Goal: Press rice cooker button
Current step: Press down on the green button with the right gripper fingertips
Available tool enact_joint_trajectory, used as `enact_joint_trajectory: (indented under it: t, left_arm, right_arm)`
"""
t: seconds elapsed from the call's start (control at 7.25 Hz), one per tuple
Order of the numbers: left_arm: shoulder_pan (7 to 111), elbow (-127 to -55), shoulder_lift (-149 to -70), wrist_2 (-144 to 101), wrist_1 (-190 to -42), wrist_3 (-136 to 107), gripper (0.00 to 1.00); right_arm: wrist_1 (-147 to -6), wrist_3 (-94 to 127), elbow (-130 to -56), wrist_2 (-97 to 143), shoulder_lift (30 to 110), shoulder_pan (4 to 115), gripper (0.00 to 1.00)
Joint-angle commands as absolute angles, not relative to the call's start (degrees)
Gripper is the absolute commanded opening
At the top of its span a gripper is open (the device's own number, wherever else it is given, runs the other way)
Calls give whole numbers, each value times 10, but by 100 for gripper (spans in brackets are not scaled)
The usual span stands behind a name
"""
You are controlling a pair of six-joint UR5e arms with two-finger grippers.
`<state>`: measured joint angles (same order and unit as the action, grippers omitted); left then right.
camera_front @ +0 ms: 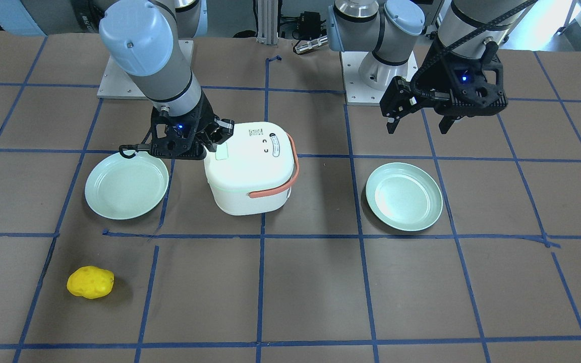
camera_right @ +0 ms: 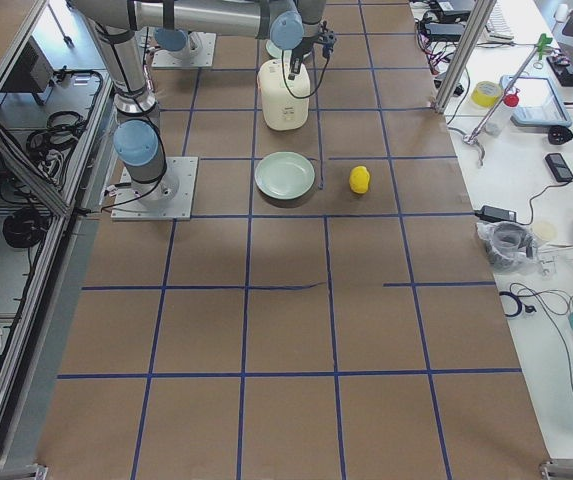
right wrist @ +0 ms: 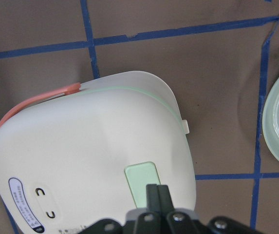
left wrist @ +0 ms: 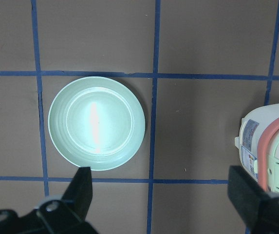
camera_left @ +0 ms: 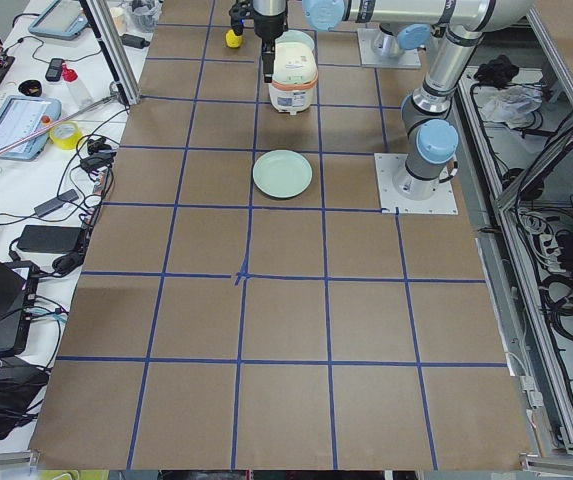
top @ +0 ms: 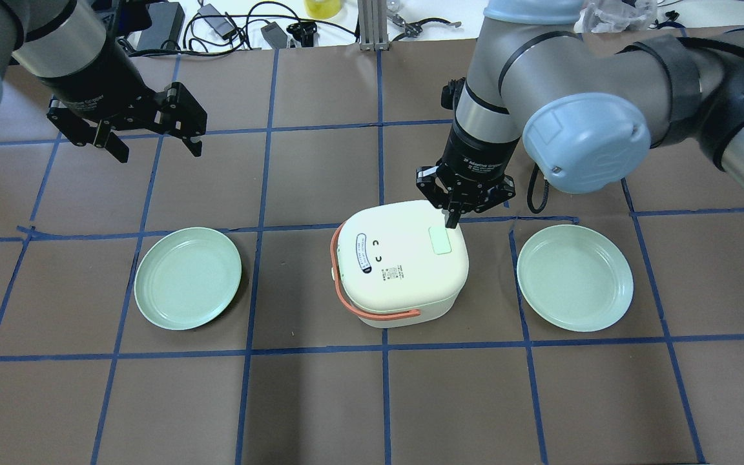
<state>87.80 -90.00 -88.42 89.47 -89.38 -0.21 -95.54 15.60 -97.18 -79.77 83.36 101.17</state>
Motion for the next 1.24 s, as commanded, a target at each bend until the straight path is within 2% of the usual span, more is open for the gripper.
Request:
enact_joint_trajectory:
  t: [0.0, 1.1]
  left_arm:
    - [878, -900, -884, 895, -894, -2, 100]
    - [878, -900, -884, 895, -894, -3, 100]
  right_arm:
    - [-974, 156, -990, -794, 831, 1018, 0]
    - [-973, 156, -995, -795, 821, 1019, 0]
